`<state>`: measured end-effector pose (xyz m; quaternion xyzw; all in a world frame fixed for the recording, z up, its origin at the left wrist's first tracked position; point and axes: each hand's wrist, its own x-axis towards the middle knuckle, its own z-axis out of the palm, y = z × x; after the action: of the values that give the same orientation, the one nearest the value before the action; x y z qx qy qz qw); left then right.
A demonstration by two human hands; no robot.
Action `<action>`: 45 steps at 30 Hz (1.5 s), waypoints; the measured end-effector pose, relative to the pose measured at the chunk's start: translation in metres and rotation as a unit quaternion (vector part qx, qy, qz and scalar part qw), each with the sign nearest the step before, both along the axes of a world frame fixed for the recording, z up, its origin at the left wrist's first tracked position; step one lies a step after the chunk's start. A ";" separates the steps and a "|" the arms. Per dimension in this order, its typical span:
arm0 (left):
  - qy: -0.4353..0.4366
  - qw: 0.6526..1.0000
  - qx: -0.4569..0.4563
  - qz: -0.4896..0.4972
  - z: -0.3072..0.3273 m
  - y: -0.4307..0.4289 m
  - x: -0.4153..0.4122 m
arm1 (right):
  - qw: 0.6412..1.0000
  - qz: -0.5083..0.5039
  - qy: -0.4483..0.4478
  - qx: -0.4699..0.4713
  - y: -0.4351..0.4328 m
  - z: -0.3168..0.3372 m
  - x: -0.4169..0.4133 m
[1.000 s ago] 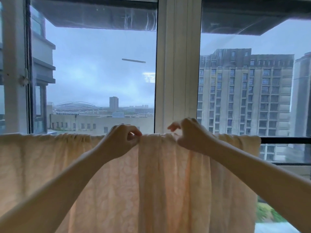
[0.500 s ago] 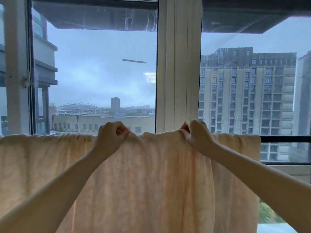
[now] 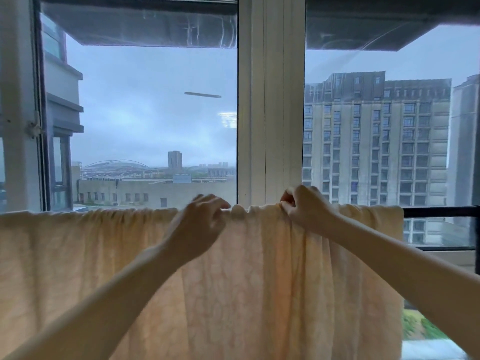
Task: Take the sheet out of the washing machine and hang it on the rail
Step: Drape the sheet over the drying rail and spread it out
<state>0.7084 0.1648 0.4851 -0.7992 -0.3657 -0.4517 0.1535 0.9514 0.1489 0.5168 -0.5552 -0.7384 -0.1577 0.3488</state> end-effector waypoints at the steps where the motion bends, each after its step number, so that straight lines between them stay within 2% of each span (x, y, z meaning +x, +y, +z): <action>1: 0.015 1.000 0.004 -0.018 -0.002 0.000 0.009 | 1.000 -0.005 -0.002 0.003 0.001 -0.002 -0.002; 3: 0.021 0.999 0.001 -0.036 -0.005 0.003 0.022 | 1.000 -0.017 -0.012 0.005 -0.001 -0.008 -0.001; 6: -0.015 0.999 -0.006 -0.032 -0.008 0.009 0.032 | 0.999 -0.016 -0.033 -0.003 -0.007 -0.014 0.006; 9: -0.031 0.999 0.030 -0.011 -0.013 0.013 0.035 | 0.999 0.014 -0.035 -0.005 -0.011 -0.016 0.016; 13: -0.062 0.997 0.037 -0.015 -0.013 0.015 0.037 | 0.997 0.040 -0.045 0.055 -0.013 -0.019 0.029; 17: -0.083 0.996 0.010 -0.017 -0.012 0.016 0.040 | 0.989 0.072 -0.091 0.093 -0.010 -0.022 0.041; 23: -0.126 0.988 -0.088 -0.004 0.006 0.013 0.060 | 0.984 0.123 -0.077 0.103 -0.003 -0.012 0.058; 26: -0.134 0.985 -0.107 0.035 0.014 0.012 0.074 | 0.987 0.133 -0.033 0.088 0.003 -0.013 0.077; 31: -0.203 0.965 -0.072 0.150 0.008 0.019 0.070 | 0.989 0.118 0.037 0.081 0.015 -0.009 0.136; 38: -0.150 0.961 -0.063 0.225 0.012 0.005 0.105 | 0.988 0.135 0.037 0.063 0.016 -0.007 0.171; 41: -0.110 0.980 -0.022 0.166 0.014 -0.010 0.137 | 0.988 0.144 0.037 0.046 0.014 -0.006 0.170; 43: -0.077 0.994 -0.047 0.060 0.018 -0.020 0.166 | 0.988 0.149 0.028 0.036 0.011 -0.006 0.165; 45: -0.040 0.996 -0.078 -0.004 0.018 -0.024 0.192 | 0.988 0.147 0.027 0.032 0.010 -0.004 0.163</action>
<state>0.9003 0.1411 0.5030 -0.7911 -0.4028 -0.4543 0.0743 1.1144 0.1587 0.5128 -0.4335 -0.7967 -0.1133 0.4057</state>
